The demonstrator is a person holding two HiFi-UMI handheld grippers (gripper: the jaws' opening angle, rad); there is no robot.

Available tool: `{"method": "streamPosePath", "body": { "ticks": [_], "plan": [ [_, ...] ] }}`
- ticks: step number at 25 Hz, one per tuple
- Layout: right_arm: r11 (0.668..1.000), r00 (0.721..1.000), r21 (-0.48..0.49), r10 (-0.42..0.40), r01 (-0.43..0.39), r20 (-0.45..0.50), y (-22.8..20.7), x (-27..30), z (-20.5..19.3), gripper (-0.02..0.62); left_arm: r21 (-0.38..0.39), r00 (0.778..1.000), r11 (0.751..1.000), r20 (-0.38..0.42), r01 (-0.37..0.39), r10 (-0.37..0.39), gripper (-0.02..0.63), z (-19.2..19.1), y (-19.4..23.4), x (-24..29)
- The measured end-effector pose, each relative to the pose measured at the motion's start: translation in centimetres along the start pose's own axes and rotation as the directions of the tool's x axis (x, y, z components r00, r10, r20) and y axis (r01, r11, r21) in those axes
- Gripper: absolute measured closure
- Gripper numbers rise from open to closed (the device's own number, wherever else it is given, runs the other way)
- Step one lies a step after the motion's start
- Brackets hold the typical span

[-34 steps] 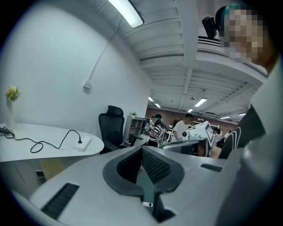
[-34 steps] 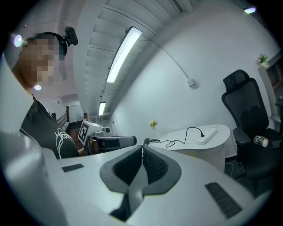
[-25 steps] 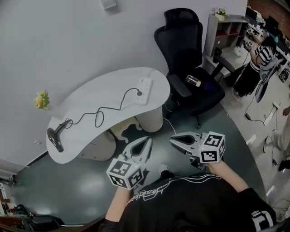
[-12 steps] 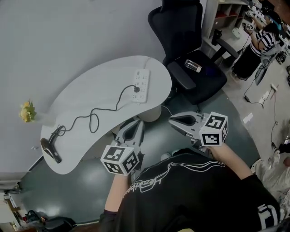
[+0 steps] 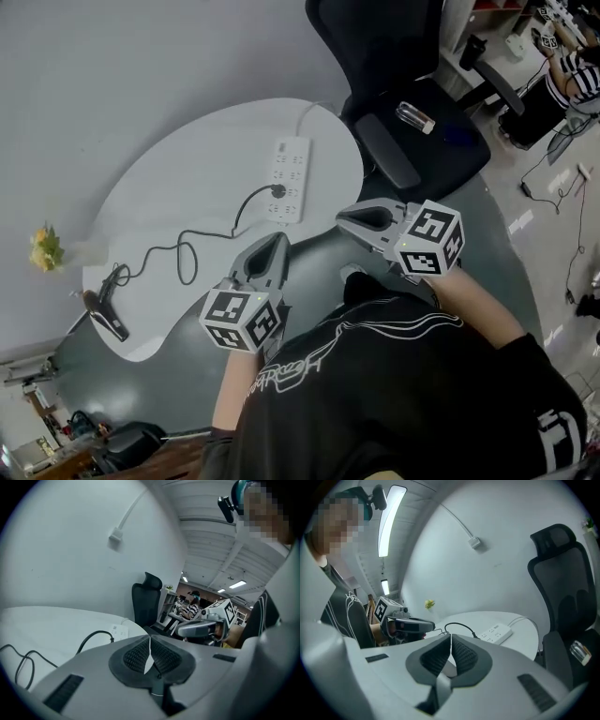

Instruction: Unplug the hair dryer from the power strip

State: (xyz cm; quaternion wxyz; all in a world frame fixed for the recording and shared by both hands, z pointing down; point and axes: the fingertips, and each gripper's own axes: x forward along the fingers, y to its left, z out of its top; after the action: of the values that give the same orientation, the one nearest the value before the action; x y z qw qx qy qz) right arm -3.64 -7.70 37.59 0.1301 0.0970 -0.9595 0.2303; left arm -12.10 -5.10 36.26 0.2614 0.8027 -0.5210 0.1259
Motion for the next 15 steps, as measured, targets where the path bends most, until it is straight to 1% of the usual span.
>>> {"method": "streamPosePath", "body": {
  "ticks": [3,6,9,12,15],
  "plan": [
    [0.999,1.000,-0.036,0.010,-0.011,-0.028,-2.9,1.8,0.5,0.597,-0.016,0.998,0.998,-0.016,-0.057,0.057,0.601,0.3,2.1,1.7],
    [0.995,0.998,-0.104,-0.014,0.008,-0.058,-5.6,3.3,0.3,0.597,-0.046,0.995,0.994,-0.024,-0.096,0.095,0.600,-0.2,3.3,3.0],
    [0.987,0.993,-0.159,-0.023,0.004,-0.113,-7.3,5.3,-0.2,0.597,-0.041,0.991,0.991,-0.027,-0.129,0.128,0.600,-0.4,4.3,4.1],
    [0.971,0.983,-0.238,-0.057,0.014,-0.172,-9.0,7.8,-1.0,0.597,-0.059,0.986,0.985,-0.031,-0.163,0.162,0.600,-1.1,5.6,4.9],
    [0.953,0.973,-0.303,-0.093,0.025,-0.209,-10.6,10.3,-1.8,0.597,-0.089,0.985,0.981,-0.041,-0.172,0.169,0.600,-2.0,6.8,5.9]
  ]
}}
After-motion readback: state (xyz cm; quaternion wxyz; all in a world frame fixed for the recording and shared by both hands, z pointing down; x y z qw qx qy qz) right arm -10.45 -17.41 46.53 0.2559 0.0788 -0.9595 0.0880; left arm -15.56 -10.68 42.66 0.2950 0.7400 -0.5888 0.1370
